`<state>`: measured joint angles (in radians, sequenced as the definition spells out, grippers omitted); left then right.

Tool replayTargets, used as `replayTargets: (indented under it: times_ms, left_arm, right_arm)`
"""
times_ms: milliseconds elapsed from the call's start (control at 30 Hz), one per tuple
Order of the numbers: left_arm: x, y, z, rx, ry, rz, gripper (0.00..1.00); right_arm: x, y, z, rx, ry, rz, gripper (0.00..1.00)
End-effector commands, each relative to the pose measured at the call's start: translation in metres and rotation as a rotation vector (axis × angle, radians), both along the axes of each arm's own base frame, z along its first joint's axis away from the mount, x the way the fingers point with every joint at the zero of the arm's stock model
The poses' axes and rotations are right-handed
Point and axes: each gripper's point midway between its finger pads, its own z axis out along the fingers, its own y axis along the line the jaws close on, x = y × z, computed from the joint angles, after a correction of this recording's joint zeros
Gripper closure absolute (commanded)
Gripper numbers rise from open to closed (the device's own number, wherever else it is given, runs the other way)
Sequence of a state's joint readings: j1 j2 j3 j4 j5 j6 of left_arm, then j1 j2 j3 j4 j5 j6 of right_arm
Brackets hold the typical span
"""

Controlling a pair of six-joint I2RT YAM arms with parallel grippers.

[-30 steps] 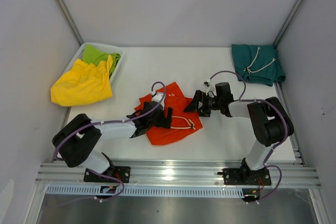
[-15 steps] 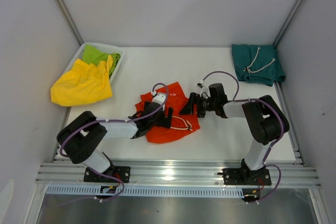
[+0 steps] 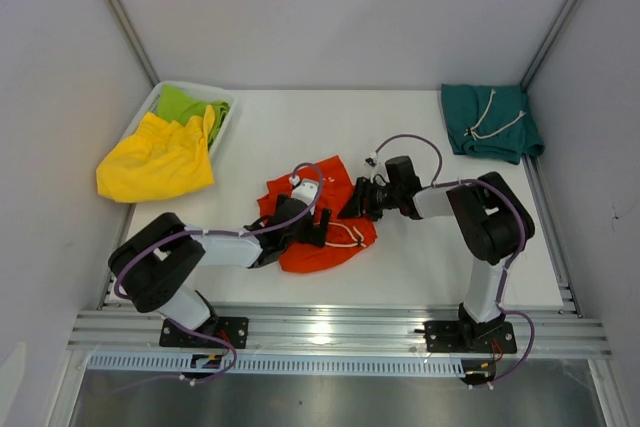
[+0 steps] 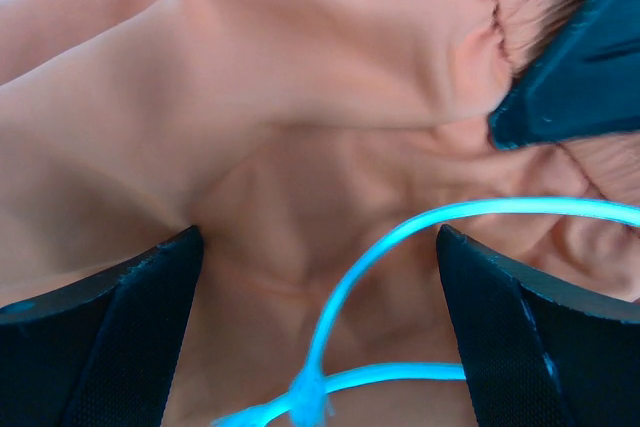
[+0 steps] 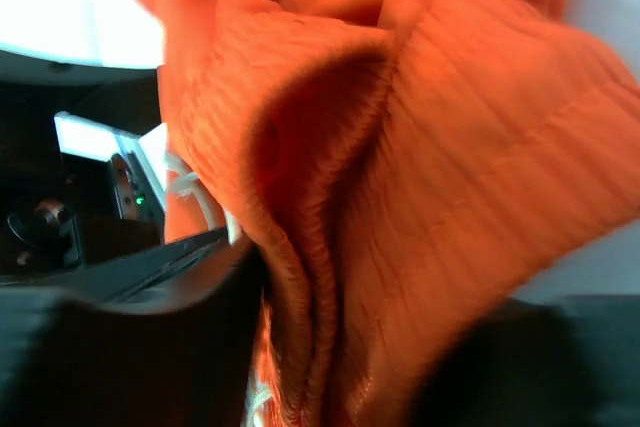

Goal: Fold and stack the shorts
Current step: Neatly place the folded shorts to the corner

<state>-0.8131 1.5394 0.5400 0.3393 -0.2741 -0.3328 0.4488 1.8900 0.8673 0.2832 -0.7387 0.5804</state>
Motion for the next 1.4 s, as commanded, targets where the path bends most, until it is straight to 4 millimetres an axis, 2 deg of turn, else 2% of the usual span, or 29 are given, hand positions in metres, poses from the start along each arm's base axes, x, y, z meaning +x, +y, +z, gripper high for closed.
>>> replayTargets:
  times_ms: [0,67,100,133,167,200,233,267,300,400,500,567,600,667,700,767,800,833,867,900,933,1000,1033,1067,1100,1133,1167,1267,1367]
  left_arm:
    - [-0.017,-0.007,-0.006,-0.027,0.036,-0.059,0.02]
    - [-0.016,-0.009,0.004,-0.061,0.019,-0.055,0.02]
    - [-0.017,-0.009,0.008,-0.072,0.014,-0.056,0.02]
    - [-0.019,-0.009,0.012,-0.084,0.017,-0.054,0.01]
    - [-0.018,-0.012,0.026,-0.117,-0.005,-0.060,0.01]
    - [-0.019,-0.012,0.033,-0.133,-0.012,-0.060,0.01]
    - [-0.020,-0.011,0.039,-0.137,-0.009,-0.058,0.01]
    - [-0.018,-0.014,0.059,-0.172,-0.041,-0.062,0.01]
    - [-0.018,-0.013,0.066,-0.178,-0.048,-0.061,0.01]
    - [-0.019,-0.008,0.095,-0.203,-0.083,-0.048,0.01]
    - [-0.022,-0.002,0.111,-0.219,-0.094,-0.036,0.01]
    - [-0.026,0.000,0.112,-0.225,-0.078,-0.030,0.01]
    - [-0.029,0.000,0.112,-0.226,-0.067,-0.037,0.01]
    - [-0.032,-0.001,0.115,-0.249,-0.060,-0.039,0.01]
    - [-0.034,0.000,0.111,-0.250,-0.051,-0.041,0.01]
    - [-0.037,-0.003,0.114,-0.274,-0.048,-0.052,0.01]
    - [-0.039,-0.002,0.112,-0.272,-0.041,-0.053,0.01]
    - [-0.040,-0.002,0.109,-0.266,-0.033,-0.059,0.01]
    - [-0.041,-0.002,0.110,-0.266,-0.033,-0.061,0.01]
    - [-0.041,-0.001,0.109,-0.263,-0.031,-0.063,0.01]
    - [-0.042,-0.001,0.109,-0.262,-0.029,-0.066,0.01]
    - [-0.044,-0.001,0.109,-0.261,-0.028,-0.075,0.01]
    - [-0.044,-0.001,0.109,-0.259,-0.027,-0.079,0.01]
    - [-0.045,-0.001,0.108,-0.258,-0.026,-0.084,0.01]
    - [-0.044,-0.003,0.112,-0.264,-0.030,-0.087,0.01]
    - [-0.045,-0.003,0.109,-0.259,-0.026,-0.095,0.01]
    - [-0.045,-0.004,0.109,-0.257,-0.024,-0.100,0.01]
    - [-0.043,-0.008,0.107,-0.239,-0.017,-0.111,0.01]
    - [-0.040,-0.011,0.104,-0.222,-0.009,-0.120,0.01]
  right_arm:
    - [0.004,-0.004,-0.023,-0.066,0.054,-0.039,0.63]
    - [0.010,-0.005,-0.023,-0.075,0.060,-0.055,0.77]
    - [0.014,-0.005,-0.023,-0.083,0.059,-0.062,0.90]
    - [0.025,-0.005,-0.018,-0.092,0.036,-0.077,0.96]
    - [0.027,-0.008,-0.018,-0.110,0.038,-0.080,1.00]
    - [0.032,-0.010,-0.016,-0.120,0.029,-0.089,1.00]
    - [0.047,-0.014,-0.006,-0.127,-0.001,-0.116,1.00]
    - [0.050,-0.020,-0.006,-0.153,0.005,-0.119,1.00]
    - [0.055,-0.023,-0.003,-0.167,-0.001,-0.129,1.00]
    - [0.081,-0.051,0.008,-0.270,-0.019,-0.206,1.00]
    - [0.111,-0.080,0.019,-0.366,-0.054,-0.282,1.00]
    - [0.120,-0.094,0.016,-0.402,-0.026,-0.293,1.00]
    - [0.137,-0.104,0.025,-0.394,-0.047,-0.319,1.00]
    - [0.147,-0.118,0.026,-0.417,-0.036,-0.326,1.00]
    - [0.165,-0.130,0.028,-0.422,-0.044,-0.354,1.00]
    - [0.178,-0.142,0.029,-0.437,-0.051,-0.363,1.00]
    - [0.184,-0.148,0.019,-0.452,-0.031,-0.367,1.00]
    - [0.205,-0.157,0.032,-0.452,-0.069,-0.395,1.00]
    - [0.208,-0.161,0.030,-0.470,-0.060,-0.381,1.00]
    - [0.214,-0.165,0.016,-0.485,-0.039,-0.376,1.00]
    - [0.231,-0.172,0.030,-0.481,-0.069,-0.394,1.00]
    - [0.245,-0.178,0.028,-0.482,-0.081,-0.385,1.00]
    - [0.250,-0.181,0.012,-0.483,-0.054,-0.378,1.00]
    - [0.265,-0.189,0.028,-0.466,-0.084,-0.400,1.00]
    - [0.271,-0.191,0.029,-0.452,-0.085,-0.399,1.00]
    - [0.271,-0.194,0.015,-0.458,-0.048,-0.393,1.00]
    - [0.287,-0.203,0.033,-0.447,-0.093,-0.419,1.00]
    - [0.300,-0.212,0.040,-0.443,-0.107,-0.438,1.00]
    - [0.319,-0.240,0.069,-0.408,-0.173,-0.525,1.00]
